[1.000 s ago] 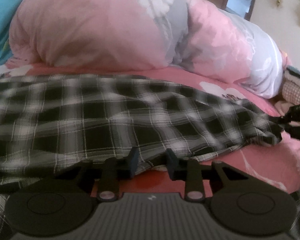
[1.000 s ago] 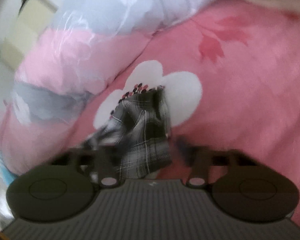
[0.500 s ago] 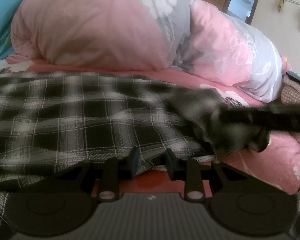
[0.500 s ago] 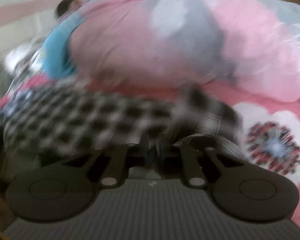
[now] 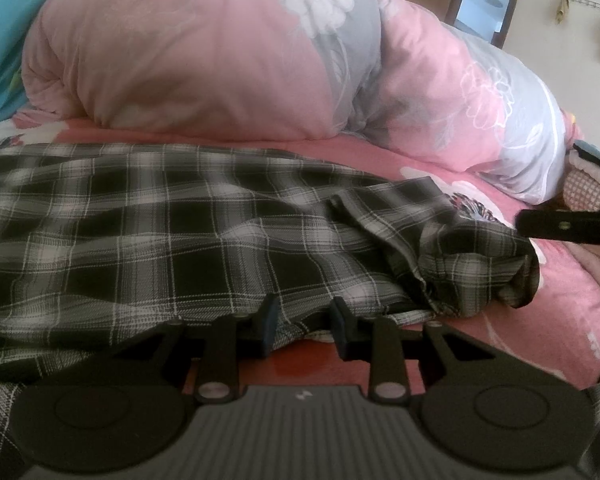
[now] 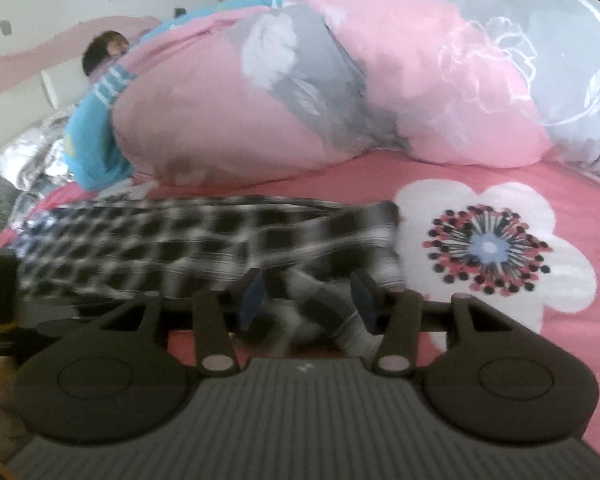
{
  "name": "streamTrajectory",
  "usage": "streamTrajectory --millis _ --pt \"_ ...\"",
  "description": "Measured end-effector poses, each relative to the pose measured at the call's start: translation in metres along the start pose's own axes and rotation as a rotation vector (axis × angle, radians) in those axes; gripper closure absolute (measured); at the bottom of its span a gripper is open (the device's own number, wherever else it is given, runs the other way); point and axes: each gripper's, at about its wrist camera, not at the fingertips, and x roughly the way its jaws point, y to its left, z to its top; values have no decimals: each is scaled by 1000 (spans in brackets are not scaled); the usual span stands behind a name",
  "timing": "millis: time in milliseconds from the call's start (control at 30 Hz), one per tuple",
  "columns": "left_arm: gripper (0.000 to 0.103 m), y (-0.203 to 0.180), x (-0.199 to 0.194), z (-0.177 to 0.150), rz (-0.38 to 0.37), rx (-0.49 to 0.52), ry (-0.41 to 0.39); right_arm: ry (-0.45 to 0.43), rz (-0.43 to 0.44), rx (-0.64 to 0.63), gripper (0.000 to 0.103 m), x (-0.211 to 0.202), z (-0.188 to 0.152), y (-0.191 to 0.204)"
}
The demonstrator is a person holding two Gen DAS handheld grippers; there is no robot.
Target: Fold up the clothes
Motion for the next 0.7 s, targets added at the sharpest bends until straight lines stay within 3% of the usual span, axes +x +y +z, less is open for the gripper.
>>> streamTrajectory --millis 67,167,267,533,700 --pt "73 1 0 0 -2 -3 2 12 -29 22 44 10 -2 -9" --pt "73 1 0 0 -6 -9 5 59 7 109 46 24 -10 -25" --pt "73 2 -1 0 -10 -15 9 69 63 146 88 23 -21 -28" --pt "73 8 1 3 -28 -52 24 27 73 46 92 -30 -45 -6" --pt "73 12 1 6 -40 -75 38 100 43 -117 91 -42 -66 16"
